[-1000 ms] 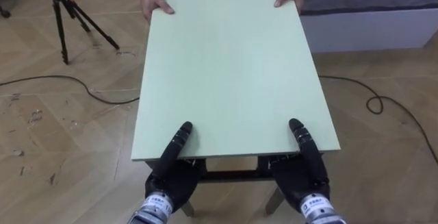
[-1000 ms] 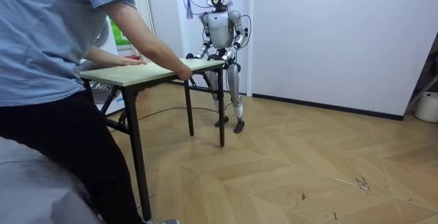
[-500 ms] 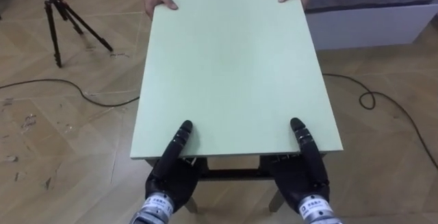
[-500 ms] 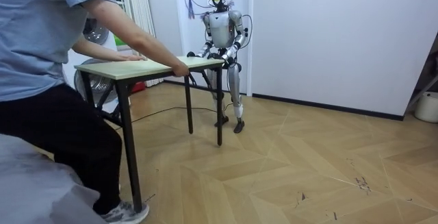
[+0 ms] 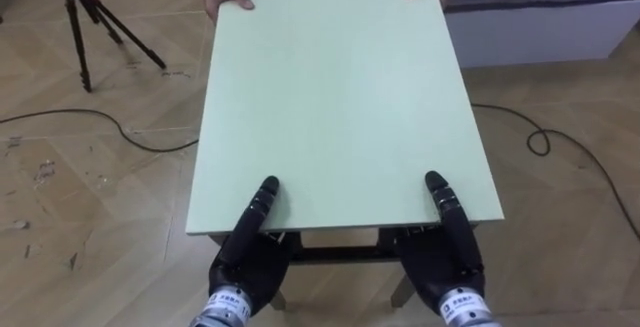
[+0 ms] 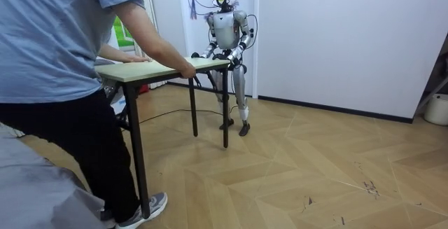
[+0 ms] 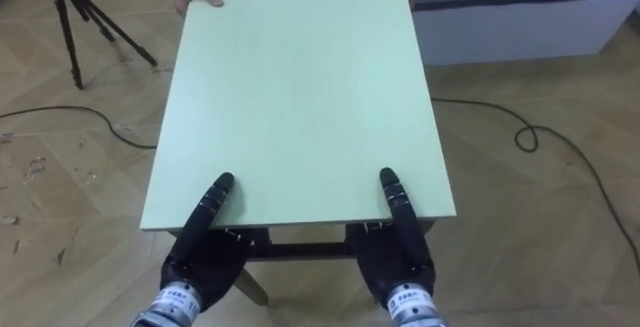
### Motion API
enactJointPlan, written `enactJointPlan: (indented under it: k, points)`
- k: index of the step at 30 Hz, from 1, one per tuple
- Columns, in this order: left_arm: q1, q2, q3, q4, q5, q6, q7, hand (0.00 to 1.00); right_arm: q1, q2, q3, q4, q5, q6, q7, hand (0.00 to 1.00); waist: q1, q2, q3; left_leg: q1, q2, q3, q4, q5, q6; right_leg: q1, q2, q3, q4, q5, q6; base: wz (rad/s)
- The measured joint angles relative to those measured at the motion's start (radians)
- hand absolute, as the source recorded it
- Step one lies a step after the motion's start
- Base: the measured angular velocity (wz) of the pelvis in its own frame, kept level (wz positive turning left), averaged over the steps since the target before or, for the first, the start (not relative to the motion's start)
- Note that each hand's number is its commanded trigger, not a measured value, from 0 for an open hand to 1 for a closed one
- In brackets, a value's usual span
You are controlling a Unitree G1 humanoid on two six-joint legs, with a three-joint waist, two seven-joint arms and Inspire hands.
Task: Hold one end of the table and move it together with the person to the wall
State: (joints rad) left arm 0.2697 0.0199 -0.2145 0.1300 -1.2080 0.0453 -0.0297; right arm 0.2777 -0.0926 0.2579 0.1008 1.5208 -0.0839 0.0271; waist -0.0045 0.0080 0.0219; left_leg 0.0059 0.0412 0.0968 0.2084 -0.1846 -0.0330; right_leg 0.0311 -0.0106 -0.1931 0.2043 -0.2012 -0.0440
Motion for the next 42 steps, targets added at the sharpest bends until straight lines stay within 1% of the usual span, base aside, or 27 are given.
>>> enactJointPlan:
  k: [3,5,9,10,11,13,15,17,19,20,21,22,23,24,26,28,30,31,32,33,34,35,36,37,39,41,42]
  points:
    - [0.011,-0.001,-0.010,-0.012,-0.001,-0.001,0.000,1.00,0.013,-0.007,-0.002,-0.009,0.001,-0.005,0.012,1.00,0.010,-0.004,-0.0012,-0.048,0.010,0.000,0.082,-0.013,-0.010,-0.007,0.005,-0.007,0.004,0.003,-0.005,0.03]
    - [0.011,0.000,-0.013,-0.014,-0.001,-0.001,0.000,1.00,0.015,-0.013,-0.002,-0.009,-0.001,-0.006,0.015,1.00,0.020,-0.002,-0.0015,-0.112,0.037,-0.006,0.197,-0.034,-0.016,-0.021,0.025,-0.011,0.020,0.008,-0.014,0.02]
    - [0.019,0.002,-0.032,-0.019,-0.008,0.000,0.000,1.00,0.042,-0.030,-0.002,-0.033,-0.004,-0.016,0.023,1.00,0.040,0.010,-0.0036,-0.139,0.055,-0.025,0.224,-0.036,-0.020,-0.037,0.040,-0.010,0.014,0.018,-0.032,-0.01]
    - [0.028,-0.002,-0.033,-0.022,-0.008,-0.001,0.000,1.00,0.043,-0.038,-0.002,-0.035,-0.006,-0.011,0.022,1.00,0.040,0.016,-0.0022,-0.143,0.062,-0.024,0.254,-0.046,-0.037,-0.046,0.039,-0.037,0.013,0.022,-0.040,-0.32]
    - [0.049,-0.011,-0.032,-0.024,-0.010,-0.004,0.000,1.00,0.042,-0.043,-0.002,-0.035,-0.017,-0.003,0.016,1.00,0.042,0.031,-0.0044,-0.149,0.082,-0.018,0.375,-0.078,-0.055,-0.043,0.045,-0.082,0.014,0.026,-0.047,-0.39]
    - [0.076,-0.008,-0.030,-0.044,-0.040,0.001,0.000,1.00,0.041,-0.058,-0.002,-0.051,-0.030,0.018,0.006,1.00,0.028,0.058,-0.0065,-0.129,0.104,-0.018,0.514,-0.098,-0.055,-0.039,0.062,-0.127,0.016,0.032,-0.057,-0.24]
    - [0.072,0.000,-0.026,-0.059,-0.045,0.014,0.000,1.00,0.041,-0.055,-0.004,-0.063,-0.029,0.022,0.006,1.00,-0.004,0.063,-0.0019,-0.086,0.106,-0.041,0.483,-0.123,-0.055,-0.058,0.064,-0.180,0.026,0.033,-0.060,0.32]
    - [0.055,0.003,-0.028,-0.063,-0.043,0.014,0.001,1.00,0.038,-0.051,-0.017,-0.072,-0.029,0.024,0.006,1.00,-0.025,0.066,0.0005,-0.001,0.109,-0.035,0.286,-0.194,-0.046,-0.126,0.057,-0.193,0.094,0.034,-0.061,0.16]
    - [0.028,0.008,-0.037,-0.063,-0.041,0.014,0.010,1.00,0.034,-0.041,-0.047,-0.074,-0.030,0.042,0.011,1.00,-0.023,0.068,0.0039,0.006,0.100,-0.012,0.183,-0.219,-0.024,-0.201,0.034,-0.194,0.168,0.034,-0.060,-0.02]
    - [0.014,0.012,-0.045,-0.063,-0.041,0.013,0.018,1.00,0.034,-0.029,-0.066,-0.073,-0.033,0.052,0.015,1.00,-0.017,0.059,0.0088,0.002,0.072,-0.017,0.157,-0.208,0.017,-0.262,0.002,-0.177,0.250,0.040,-0.053,-0.11]
    - [0.012,0.013,-0.049,-0.063,-0.041,0.011,0.021,1.00,0.035,-0.030,-0.069,-0.073,-0.033,0.056,0.017,1.00,-0.016,0.058,0.0153,0.002,0.060,-0.027,0.156,-0.200,0.027,-0.304,-0.011,-0.157,0.295,0.050,-0.040,-0.30]
    - [0.015,0.024,-0.062,-0.063,-0.051,-0.004,0.022,1.00,0.035,-0.029,-0.069,-0.073,-0.037,0.059,0.018,1.00,-0.018,0.065,0.0162,-0.017,0.042,-0.068,0.163,-0.192,0.040,-0.352,0.002,-0.082,0.257,0.069,0.000,-0.26]
    - [0.015,0.035,-0.066,-0.073,-0.060,-0.012,0.022,1.00,0.035,-0.023,-0.067,-0.074,-0.037,0.062,0.029,1.00,-0.018,0.053,0.0132,-0.063,0.010,-0.087,0.178,-0.187,0.051,-0.371,-0.014,-0.032,0.137,0.166,0.020,-0.08]
    - [0.013,0.043,-0.066,-0.074,-0.061,-0.012,0.022,1.00,0.037,-0.019,-0.067,-0.073,-0.037,0.062,0.034,1.00,-0.020,0.046,0.0116,-0.080,-0.006,-0.088,0.185,-0.188,0.055,-0.381,-0.033,-0.034,0.126,0.201,-0.006,0.10]
    - [0.020,0.038,-0.065,-0.073,-0.053,-0.008,0.028,1.00,0.050,-0.017,-0.070,-0.073,-0.043,0.062,0.038,1.00,-0.018,0.047,0.0114,-0.103,-0.021,-0.040,0.188,-0.175,0.065,-0.395,-0.063,-0.058,0.126,0.236,-0.012,0.04]
    - [0.029,0.042,-0.065,-0.073,-0.044,-0.005,0.028,1.00,0.065,-0.017,-0.069,-0.073,-0.039,0.069,0.038,1.00,-0.021,0.038,0.0101,-0.105,-0.033,-0.009,0.188,-0.158,0.075,-0.396,-0.081,-0.057,0.124,0.262,-0.007,0.03]
    - [0.032,0.046,-0.065,-0.072,-0.047,-0.001,0.032,1.00,0.074,-0.016,-0.071,-0.073,-0.040,0.078,0.038,1.00,-0.032,0.032,0.0108,-0.114,-0.049,-0.001,0.186,-0.136,0.091,-0.399,-0.100,-0.051,0.110,0.309,0.014,0.10]
    - [0.034,0.047,-0.065,-0.072,-0.047,-0.001,0.034,1.00,0.077,-0.015,-0.073,-0.074,-0.039,0.084,0.038,1.00,-0.046,0.031,0.0090,-0.130,-0.056,0.004,0.186,-0.118,0.104,-0.399,-0.106,-0.033,0.083,0.356,0.054,0.36]
    - [0.032,0.049,-0.066,-0.073,-0.045,0.000,0.037,1.00,0.082,-0.009,-0.079,-0.074,-0.039,0.088,0.038,1.00,-0.065,0.030,0.0089,-0.149,-0.051,0.041,0.185,-0.096,0.116,-0.404,-0.115,0.005,0.100,0.371,0.096,0.61]
    - [0.029,0.048,-0.068,-0.073,-0.038,0.002,0.043,1.00,0.091,-0.005,-0.085,-0.075,-0.038,0.091,0.038,1.00,-0.083,0.028,0.0085,-0.154,-0.046,0.069,0.185,-0.088,0.122,-0.411,-0.137,0.005,0.182,0.317,0.105,1.01]
    - [0.023,0.046,-0.081,-0.073,-0.018,0.011,0.057,1.00,0.126,-0.002,-0.095,-0.091,-0.026,0.088,0.038,1.00,-0.097,0.021,0.0056,-0.150,-0.045,0.104,0.172,-0.068,0.131,-0.418,-0.188,0.003,0.385,0.194,0.098,0.97]
    - [0.026,0.048,-0.086,-0.078,-0.001,0.014,0.059,1.00,0.146,-0.002,-0.094,-0.099,-0.013,0.085,0.038,1.00,-0.096,0.009,-0.0012,-0.143,-0.049,0.145,0.143,-0.040,0.137,-0.407,-0.221,0.008,0.564,0.116,0.098,0.70]
    - [0.028,0.051,-0.086,-0.080,0.003,0.014,0.059,1.00,0.147,-0.001,-0.092,-0.099,-0.011,0.085,0.038,1.00,-0.092,0.004,-0.0016,-0.139,-0.054,0.157,0.130,-0.027,0.140,-0.392,-0.233,0.016,0.634,0.090,0.107,0.00]
    - [0.028,0.054,-0.085,-0.084,0.003,0.014,0.059,1.00,0.146,-0.003,-0.089,-0.101,-0.010,0.084,0.038,1.00,-0.064,0.000,-0.0011,-0.149,-0.057,0.182,0.126,-0.013,0.145,-0.347,-0.238,0.053,0.714,0.064,0.114,-0.31]
    - [0.037,0.056,-0.079,-0.100,0.002,0.013,0.059,1.00,0.144,-0.004,-0.075,-0.107,-0.009,0.077,0.038,1.00,-0.030,-0.005,-0.0014,-0.174,-0.057,0.207,0.135,0.003,0.146,-0.236,-0.257,0.074,0.727,0.057,0.120,-0.46]
    - [0.043,0.060,-0.061,-0.124,0.003,0.012,0.059,1.00,0.133,-0.003,-0.050,-0.115,-0.005,0.066,0.038,1.00,-0.006,-0.031,-0.0020,-0.227,-0.058,0.229,0.141,0.041,0.139,-0.066,-0.270,0.097,0.594,0.060,0.125,-0.32]
    - [0.044,0.063,-0.054,-0.133,0.003,0.011,0.059,1.00,0.123,-0.004,-0.042,-0.115,-0.002,0.063,0.038,1.00,-0.001,-0.040,-0.0012,-0.247,-0.058,0.231,0.153,0.053,0.135,-0.033,-0.264,0.102,0.533,0.028,0.143,-0.20]
